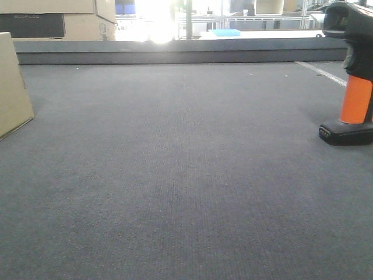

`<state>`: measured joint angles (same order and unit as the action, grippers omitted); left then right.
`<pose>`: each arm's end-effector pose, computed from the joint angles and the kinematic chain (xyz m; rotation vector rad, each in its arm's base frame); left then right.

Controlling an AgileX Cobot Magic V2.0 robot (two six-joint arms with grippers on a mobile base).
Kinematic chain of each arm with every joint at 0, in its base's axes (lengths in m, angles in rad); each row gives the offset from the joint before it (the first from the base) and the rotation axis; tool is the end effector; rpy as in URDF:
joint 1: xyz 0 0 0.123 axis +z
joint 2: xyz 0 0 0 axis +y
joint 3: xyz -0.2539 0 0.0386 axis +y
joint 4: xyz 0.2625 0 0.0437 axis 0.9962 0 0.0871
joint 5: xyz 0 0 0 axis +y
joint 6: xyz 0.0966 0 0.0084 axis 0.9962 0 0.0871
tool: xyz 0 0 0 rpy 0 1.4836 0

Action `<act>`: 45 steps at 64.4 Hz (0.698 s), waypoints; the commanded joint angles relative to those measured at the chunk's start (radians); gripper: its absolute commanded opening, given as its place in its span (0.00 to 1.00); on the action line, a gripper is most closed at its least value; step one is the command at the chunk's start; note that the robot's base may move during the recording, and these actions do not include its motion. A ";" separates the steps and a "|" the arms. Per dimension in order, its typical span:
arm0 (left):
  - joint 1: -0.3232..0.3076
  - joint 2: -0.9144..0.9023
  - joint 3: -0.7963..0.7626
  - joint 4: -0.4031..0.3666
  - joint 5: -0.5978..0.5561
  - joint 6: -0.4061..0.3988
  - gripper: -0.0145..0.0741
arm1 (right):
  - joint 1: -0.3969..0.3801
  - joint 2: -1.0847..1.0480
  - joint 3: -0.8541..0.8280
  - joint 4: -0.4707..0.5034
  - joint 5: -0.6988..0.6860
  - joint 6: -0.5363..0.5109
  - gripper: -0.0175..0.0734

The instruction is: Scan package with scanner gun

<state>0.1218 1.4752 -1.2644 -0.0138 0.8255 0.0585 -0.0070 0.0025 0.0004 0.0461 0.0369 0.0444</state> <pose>0.3341 0.0399 0.2884 -0.0875 2.5192 0.0564 0.1057 -0.0006 0.2097 0.0729 1.5220 0.0680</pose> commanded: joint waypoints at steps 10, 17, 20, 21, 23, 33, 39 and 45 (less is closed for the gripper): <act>0.006 0.028 -0.004 -0.030 0.025 0.021 0.80 | 0.002 -0.003 0.000 -0.008 -0.014 -0.001 0.01; 0.006 0.044 -0.003 -0.030 0.054 0.038 0.79 | 0.002 -0.003 0.000 -0.008 -0.014 -0.001 0.01; 0.006 0.052 -0.003 -0.027 0.061 0.040 0.76 | 0.002 -0.003 0.000 -0.008 -0.014 -0.001 0.01; 0.006 0.057 -0.003 -0.026 0.066 0.040 0.74 | 0.002 -0.003 0.000 -0.008 -0.014 -0.001 0.01; 0.006 0.062 -0.003 -0.026 0.068 0.040 0.71 | 0.002 -0.003 0.000 -0.008 -0.014 -0.001 0.01; 0.006 0.070 -0.003 -0.026 0.082 0.040 0.47 | 0.002 -0.003 0.000 -0.008 -0.014 -0.001 0.01; 0.006 0.070 -0.003 -0.026 0.082 0.040 0.26 | 0.002 -0.003 0.000 -0.008 -0.014 -0.001 0.01; 0.006 0.070 -0.005 -0.061 0.087 0.040 0.05 | 0.002 -0.003 0.000 -0.008 -0.014 -0.001 0.01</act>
<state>0.1276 1.5494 -1.2644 -0.0409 0.9064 0.0987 -0.0070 0.0025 0.0004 0.0461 0.0369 0.0444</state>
